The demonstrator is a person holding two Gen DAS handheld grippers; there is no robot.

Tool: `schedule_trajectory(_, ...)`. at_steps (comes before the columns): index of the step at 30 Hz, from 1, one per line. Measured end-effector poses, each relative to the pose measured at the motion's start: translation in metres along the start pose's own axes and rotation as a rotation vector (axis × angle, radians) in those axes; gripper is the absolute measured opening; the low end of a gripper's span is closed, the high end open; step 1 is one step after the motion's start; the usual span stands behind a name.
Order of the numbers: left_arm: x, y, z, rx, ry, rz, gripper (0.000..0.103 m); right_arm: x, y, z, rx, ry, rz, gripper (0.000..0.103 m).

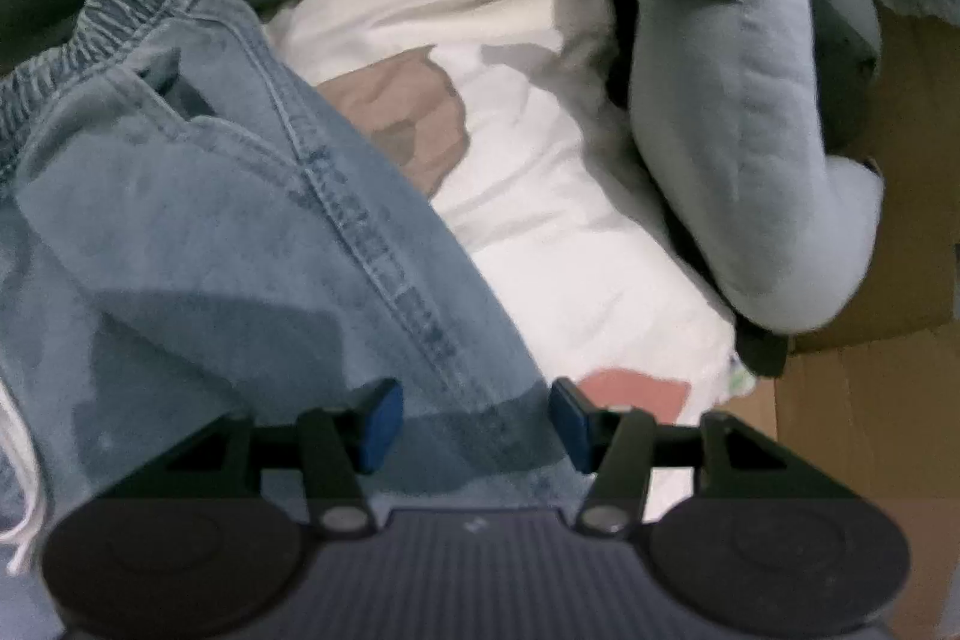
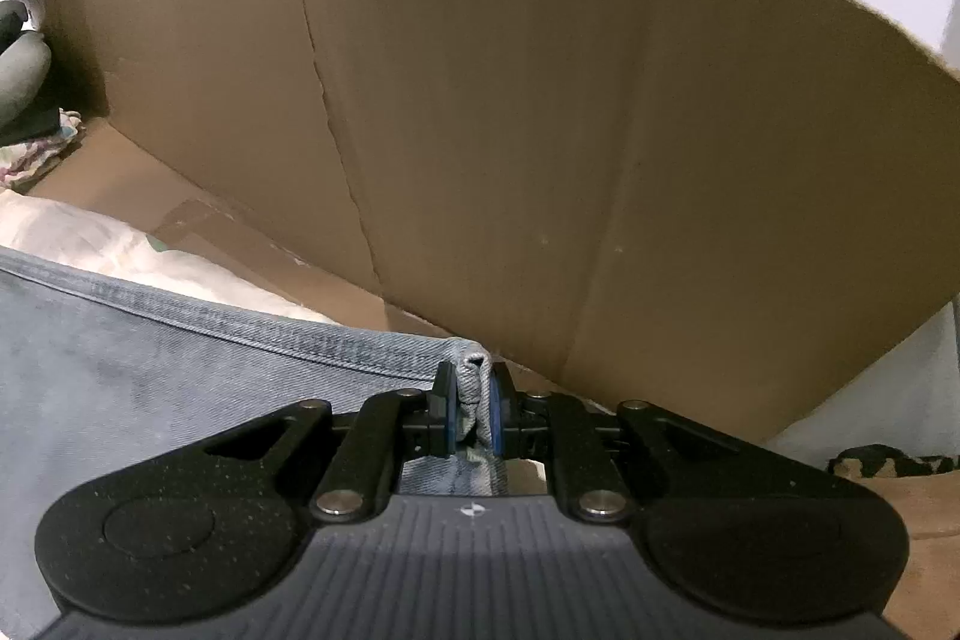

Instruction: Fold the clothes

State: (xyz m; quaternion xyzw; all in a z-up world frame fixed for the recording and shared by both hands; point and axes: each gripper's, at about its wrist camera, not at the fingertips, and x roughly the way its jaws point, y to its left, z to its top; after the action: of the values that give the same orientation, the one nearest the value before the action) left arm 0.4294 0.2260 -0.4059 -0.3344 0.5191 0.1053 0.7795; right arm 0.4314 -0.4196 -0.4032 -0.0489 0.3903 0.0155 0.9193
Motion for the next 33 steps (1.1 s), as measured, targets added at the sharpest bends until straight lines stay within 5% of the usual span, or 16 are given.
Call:
schedule_trajectory(4, 0.009, -0.001, -0.001, 0.009, -0.027, -0.009, 0.051, 0.002, 0.0, -0.005, -0.007, 0.005, 0.002, 0.009)
schedule_trajectory(8, -0.002, -0.004, -0.003, -0.002, -0.087, -0.012, 0.025, 0.003, -0.002, -0.007, 0.013, 0.003, 0.01, 0.009)
schedule_trajectory(12, -0.007, -0.012, -0.005, 0.007, -0.115, -0.004, 0.016, 0.004, -0.002, -0.007, 0.035, -0.001, 0.012, 0.009)
schedule_trajectory(33, -0.014, -0.028, 0.01, 0.017, -0.155, -0.094, 0.014, 0.024, -0.01, 0.005, 0.162, 0.022, -0.006, 0.009)
